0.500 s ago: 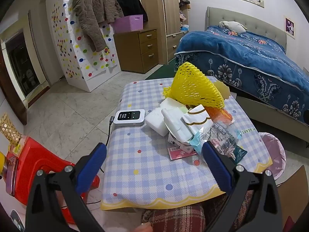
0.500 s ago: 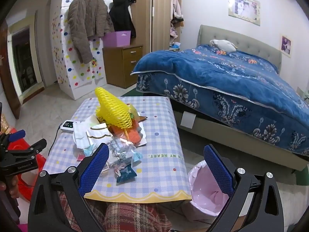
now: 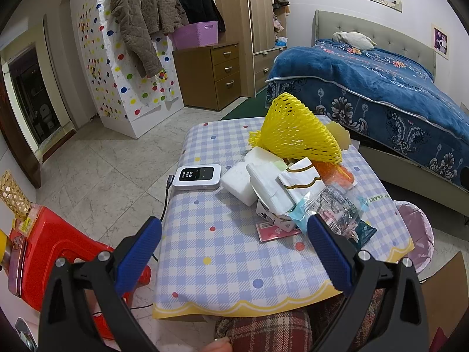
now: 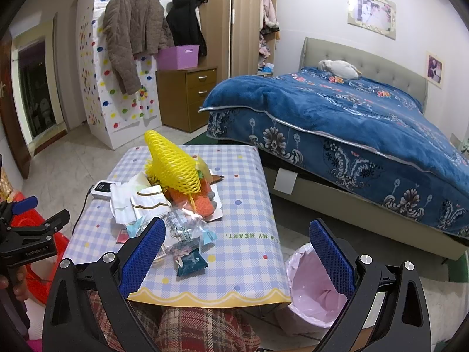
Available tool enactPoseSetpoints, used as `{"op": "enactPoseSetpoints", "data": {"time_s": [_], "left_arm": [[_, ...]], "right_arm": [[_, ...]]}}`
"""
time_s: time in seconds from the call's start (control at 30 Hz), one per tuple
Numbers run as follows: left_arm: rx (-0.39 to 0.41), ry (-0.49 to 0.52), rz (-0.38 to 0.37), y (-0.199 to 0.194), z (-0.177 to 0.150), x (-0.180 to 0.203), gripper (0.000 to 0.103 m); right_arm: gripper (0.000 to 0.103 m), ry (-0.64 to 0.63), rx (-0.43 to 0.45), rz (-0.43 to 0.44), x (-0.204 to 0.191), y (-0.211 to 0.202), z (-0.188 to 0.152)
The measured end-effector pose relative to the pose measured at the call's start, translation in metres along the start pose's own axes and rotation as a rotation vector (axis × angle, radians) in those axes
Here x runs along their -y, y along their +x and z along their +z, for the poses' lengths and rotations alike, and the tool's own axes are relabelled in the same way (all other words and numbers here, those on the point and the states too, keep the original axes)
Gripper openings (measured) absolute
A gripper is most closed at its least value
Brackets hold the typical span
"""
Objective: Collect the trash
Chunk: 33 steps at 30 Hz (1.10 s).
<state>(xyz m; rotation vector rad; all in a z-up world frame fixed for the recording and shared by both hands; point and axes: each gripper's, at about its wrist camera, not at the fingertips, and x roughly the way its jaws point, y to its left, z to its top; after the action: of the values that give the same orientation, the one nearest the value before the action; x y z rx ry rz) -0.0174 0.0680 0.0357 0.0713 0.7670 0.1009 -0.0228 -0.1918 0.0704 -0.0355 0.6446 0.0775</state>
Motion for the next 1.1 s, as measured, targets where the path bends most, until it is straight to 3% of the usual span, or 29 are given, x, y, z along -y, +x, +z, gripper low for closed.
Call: {"op": "enactPoseSetpoints", "data": {"time_s": [1.1], "left_arm": [[-0.015,-0.007,0.003,0.0074,-0.0038,-0.0040,0.096]], "right_arm": [[0.098,-0.013,-0.001,0.029,0.0023,0.0035,-0.0013]]}}
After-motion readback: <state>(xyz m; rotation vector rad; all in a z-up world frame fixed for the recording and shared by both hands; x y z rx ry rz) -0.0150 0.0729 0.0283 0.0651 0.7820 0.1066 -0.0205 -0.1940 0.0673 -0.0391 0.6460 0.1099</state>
